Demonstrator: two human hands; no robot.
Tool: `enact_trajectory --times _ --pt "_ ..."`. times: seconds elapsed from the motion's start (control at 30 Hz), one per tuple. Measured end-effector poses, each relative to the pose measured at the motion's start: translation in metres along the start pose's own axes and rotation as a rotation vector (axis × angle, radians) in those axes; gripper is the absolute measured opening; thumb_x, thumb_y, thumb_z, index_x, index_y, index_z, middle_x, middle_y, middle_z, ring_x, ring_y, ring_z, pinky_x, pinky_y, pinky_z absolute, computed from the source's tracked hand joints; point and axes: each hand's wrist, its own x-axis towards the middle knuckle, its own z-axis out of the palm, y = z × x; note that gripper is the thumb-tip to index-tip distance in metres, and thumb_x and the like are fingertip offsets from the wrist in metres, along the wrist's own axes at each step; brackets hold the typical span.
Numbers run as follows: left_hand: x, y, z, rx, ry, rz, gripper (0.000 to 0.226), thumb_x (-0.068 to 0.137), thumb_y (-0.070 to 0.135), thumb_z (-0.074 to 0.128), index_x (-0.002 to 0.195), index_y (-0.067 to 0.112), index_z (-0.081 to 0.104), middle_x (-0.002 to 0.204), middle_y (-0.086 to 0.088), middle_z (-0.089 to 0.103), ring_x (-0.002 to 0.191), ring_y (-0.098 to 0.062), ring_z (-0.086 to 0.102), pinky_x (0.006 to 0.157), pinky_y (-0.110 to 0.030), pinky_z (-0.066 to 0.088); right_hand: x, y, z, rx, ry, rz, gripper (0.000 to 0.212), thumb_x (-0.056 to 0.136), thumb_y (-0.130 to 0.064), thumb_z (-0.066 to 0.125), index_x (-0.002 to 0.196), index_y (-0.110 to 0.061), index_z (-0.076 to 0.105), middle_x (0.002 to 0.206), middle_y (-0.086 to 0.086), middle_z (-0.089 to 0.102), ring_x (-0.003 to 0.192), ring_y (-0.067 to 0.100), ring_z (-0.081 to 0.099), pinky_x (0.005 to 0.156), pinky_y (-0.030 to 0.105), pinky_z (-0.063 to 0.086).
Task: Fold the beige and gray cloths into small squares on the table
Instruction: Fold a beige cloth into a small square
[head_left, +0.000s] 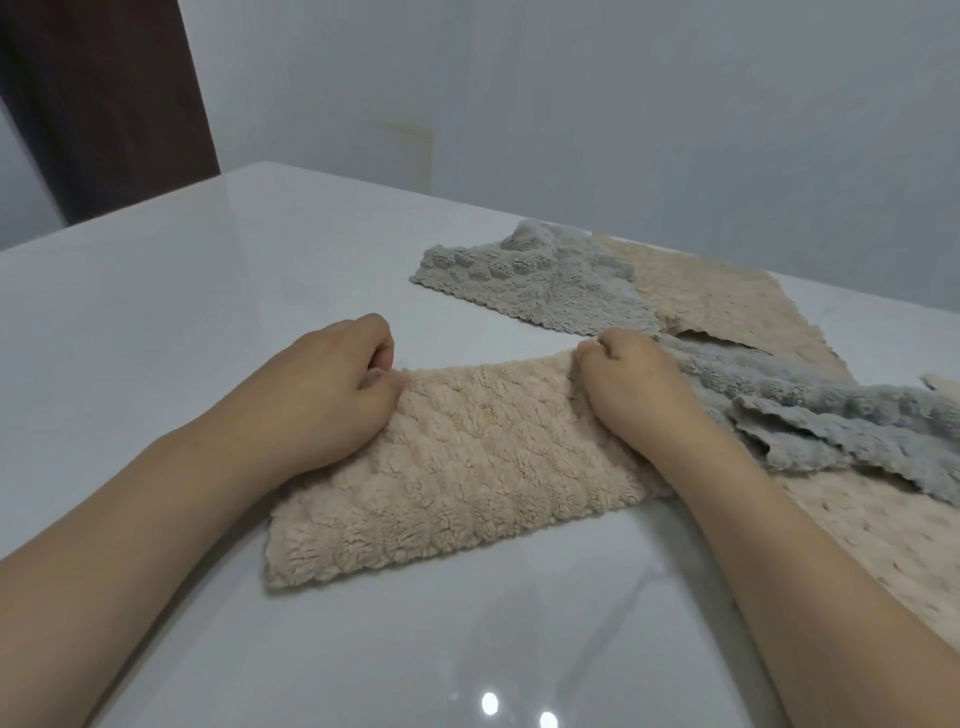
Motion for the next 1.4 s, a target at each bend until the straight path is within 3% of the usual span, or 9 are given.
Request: enact_trajectory --times 0.07,0.2,0.33,0.53,0.73,1.07,1.17,1.3,1.4 --pt "0.001 -0.002 -0.001 0.005 -0.016 0.010 0.018 0.097 0.028 0.051 0.081 0.023 0.043 0.080 0.007 0.051 0.070 -0.007 0.046 0.057 -0.026 0.030 0.001 0.000 -0.003 0.066 0.007 0.009 0.028 0.098 -0.027 0.036 0.075 -0.014 0.046 0.084 0.007 0.052 0.081 0.026 0.048 0.059 0.033 0.028" --pt "0.002 -0.004 -0.003 0.031 -0.030 0.036 0.018 0.097 0.031 0.049 0.082 0.026 0.042 0.078 0.006 0.053 0.071 -0.007 0.048 0.060 -0.029 0.035 0.001 0.000 -0.009 0.193 -0.012 0.036 0.023 0.102 -0.033 0.035 0.098 -0.014 0.048 0.088 -0.002 0.051 0.076 0.012 0.045 0.057 0.029 0.030" --pt "0.000 -0.006 -0.005 0.043 -0.036 -0.007 0.009 0.099 0.038 0.044 0.093 0.032 0.046 0.071 0.006 0.061 0.070 -0.012 0.056 0.068 -0.036 0.048 0.001 0.002 -0.004 0.137 0.009 0.004 0.020 0.102 -0.031 0.041 0.107 -0.013 0.047 0.089 -0.003 0.052 0.081 0.019 0.048 0.062 0.033 0.033" --pt "0.002 -0.008 -0.007 0.139 -0.112 -0.042 0.019 0.098 0.050 0.035 0.096 0.036 0.047 0.076 0.010 0.059 0.077 -0.011 0.055 0.072 -0.035 0.046 0.003 0.006 -0.001 0.039 0.071 0.005 0.031 0.104 -0.035 0.030 0.100 -0.010 0.047 0.087 0.006 0.056 0.081 0.028 0.052 0.064 0.036 0.036" --pt "0.000 -0.010 -0.016 -0.023 -0.188 0.002 0.008 0.097 0.045 0.044 0.096 0.038 0.048 0.074 0.004 0.065 0.072 -0.014 0.060 0.075 -0.042 0.050 0.004 0.011 0.002 -0.043 0.097 -0.012 0.023 0.103 -0.028 0.033 0.101 -0.011 0.049 0.087 0.005 0.057 0.078 0.025 0.052 0.063 0.037 0.040" --pt "0.003 -0.013 -0.009 0.104 -0.114 -0.015 0.014 0.101 0.040 0.036 0.092 0.033 0.043 0.077 0.007 0.060 0.074 -0.013 0.055 0.071 -0.037 0.045 0.004 0.011 0.005 -0.117 0.106 -0.006 0.030 0.105 -0.033 0.028 0.099 -0.009 0.044 0.073 0.001 0.050 0.067 0.024 0.050 0.057 0.036 0.036" --pt "0.005 -0.010 -0.002 0.230 -0.049 -0.058 0.017 0.101 0.040 0.035 0.094 0.027 0.044 0.084 0.005 0.060 0.080 -0.021 0.056 0.068 -0.035 0.042 0.002 0.010 0.003 -0.112 0.136 -0.011 0.026 0.104 -0.032 0.031 0.103 -0.009 0.044 0.082 0.007 0.058 0.070 0.028 0.052 0.060 0.038 0.040" --pt "0.005 -0.010 0.003 0.280 0.009 -0.097 0.019 0.098 0.043 0.039 0.088 0.029 0.047 0.084 0.010 0.061 0.082 -0.020 0.057 0.065 -0.033 0.039 -0.007 -0.008 -0.004 -0.323 0.324 -0.094 0.036 0.097 -0.027 0.044 0.125 -0.005 0.047 0.118 0.019 0.050 0.100 0.038 0.050 0.083 0.043 0.039" --pt "0.007 -0.011 0.002 0.234 -0.007 -0.141 0.020 0.098 0.042 0.040 0.088 0.028 0.050 0.086 0.007 0.062 0.082 -0.020 0.057 0.069 -0.034 0.041 -0.017 -0.030 -0.005 -0.366 0.189 -0.153 0.041 0.099 -0.035 0.036 0.130 -0.010 0.047 0.126 0.015 0.044 0.111 0.035 0.045 0.094 0.044 0.035"
